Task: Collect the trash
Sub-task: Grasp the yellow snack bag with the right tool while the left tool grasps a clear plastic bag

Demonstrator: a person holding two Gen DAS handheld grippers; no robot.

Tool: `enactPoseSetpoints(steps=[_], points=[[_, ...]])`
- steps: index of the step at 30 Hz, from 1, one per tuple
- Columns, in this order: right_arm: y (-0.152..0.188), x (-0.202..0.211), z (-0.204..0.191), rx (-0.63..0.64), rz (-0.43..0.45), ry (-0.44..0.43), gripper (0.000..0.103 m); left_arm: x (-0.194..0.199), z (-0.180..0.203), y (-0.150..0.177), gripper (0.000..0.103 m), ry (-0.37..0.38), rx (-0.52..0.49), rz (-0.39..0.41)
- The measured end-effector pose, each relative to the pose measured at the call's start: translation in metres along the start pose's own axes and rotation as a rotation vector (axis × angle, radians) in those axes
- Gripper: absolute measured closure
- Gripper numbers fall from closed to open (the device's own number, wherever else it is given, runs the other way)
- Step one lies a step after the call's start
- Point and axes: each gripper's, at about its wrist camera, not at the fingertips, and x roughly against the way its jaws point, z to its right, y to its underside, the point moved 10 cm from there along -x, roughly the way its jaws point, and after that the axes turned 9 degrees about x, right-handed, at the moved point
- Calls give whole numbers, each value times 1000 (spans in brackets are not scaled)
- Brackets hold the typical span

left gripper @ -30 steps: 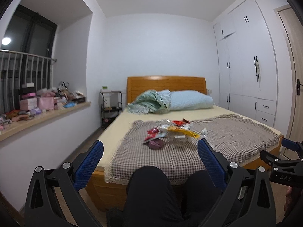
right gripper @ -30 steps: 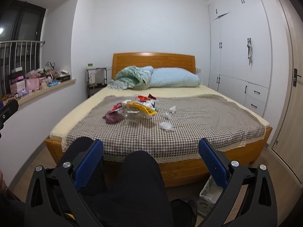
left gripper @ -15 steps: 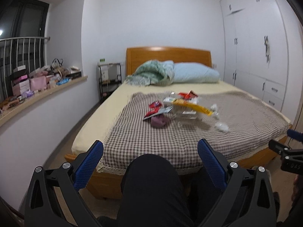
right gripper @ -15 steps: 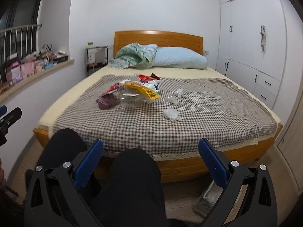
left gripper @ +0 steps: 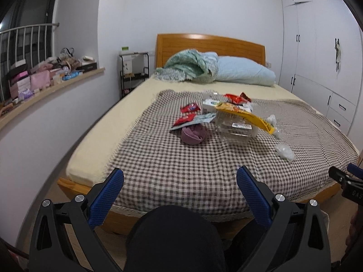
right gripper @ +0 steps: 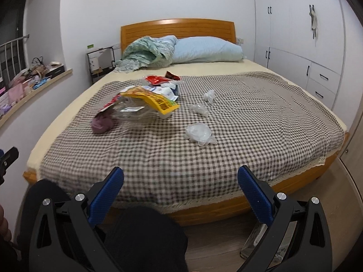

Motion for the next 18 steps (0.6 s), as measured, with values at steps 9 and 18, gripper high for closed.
enactPoseSetpoints(steps=[9, 18], points=[[-23, -75, 33, -55, -34, 21, 6, -77, 28, -11, 7, 23, -38, -96], [-61, -145, 2, 287, -74, 59, 39, -146, 42, -21, 7, 36, -2, -167]])
